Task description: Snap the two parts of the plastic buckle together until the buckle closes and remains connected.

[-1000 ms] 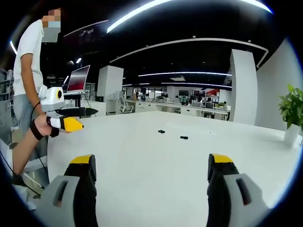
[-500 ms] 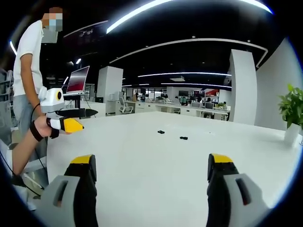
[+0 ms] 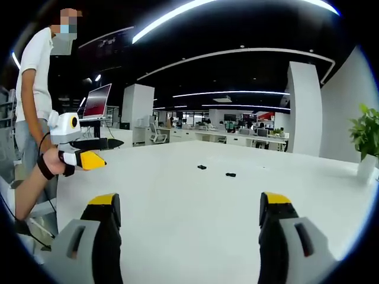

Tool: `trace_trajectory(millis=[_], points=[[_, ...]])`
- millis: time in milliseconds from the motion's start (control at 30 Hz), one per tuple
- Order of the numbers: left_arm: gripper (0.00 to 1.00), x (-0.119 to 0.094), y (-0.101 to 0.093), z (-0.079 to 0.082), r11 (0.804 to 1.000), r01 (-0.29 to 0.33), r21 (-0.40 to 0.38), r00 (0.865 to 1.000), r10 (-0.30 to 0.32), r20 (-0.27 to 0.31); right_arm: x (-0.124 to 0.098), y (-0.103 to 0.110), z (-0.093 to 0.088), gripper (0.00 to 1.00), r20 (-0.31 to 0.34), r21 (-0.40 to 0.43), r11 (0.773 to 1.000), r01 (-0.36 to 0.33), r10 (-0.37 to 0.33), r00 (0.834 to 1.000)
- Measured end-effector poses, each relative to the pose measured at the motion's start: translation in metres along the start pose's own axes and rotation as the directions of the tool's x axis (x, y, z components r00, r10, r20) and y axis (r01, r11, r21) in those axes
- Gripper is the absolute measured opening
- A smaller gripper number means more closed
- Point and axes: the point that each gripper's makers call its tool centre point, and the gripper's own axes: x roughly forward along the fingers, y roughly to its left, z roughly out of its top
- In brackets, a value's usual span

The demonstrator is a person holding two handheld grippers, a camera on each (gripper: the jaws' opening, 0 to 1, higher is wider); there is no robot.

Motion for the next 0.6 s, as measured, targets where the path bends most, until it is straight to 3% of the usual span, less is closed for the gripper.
trace_trajectory(millis=[600], points=[[0.99, 0.018, 0.002, 0.004, 1.0, 0.004, 0.002, 1.0, -0.004, -0.001, 0.017, -0.003, 0.002, 0.98, 0.0, -0.013, 1.0, -0.01, 0.01, 1.0]])
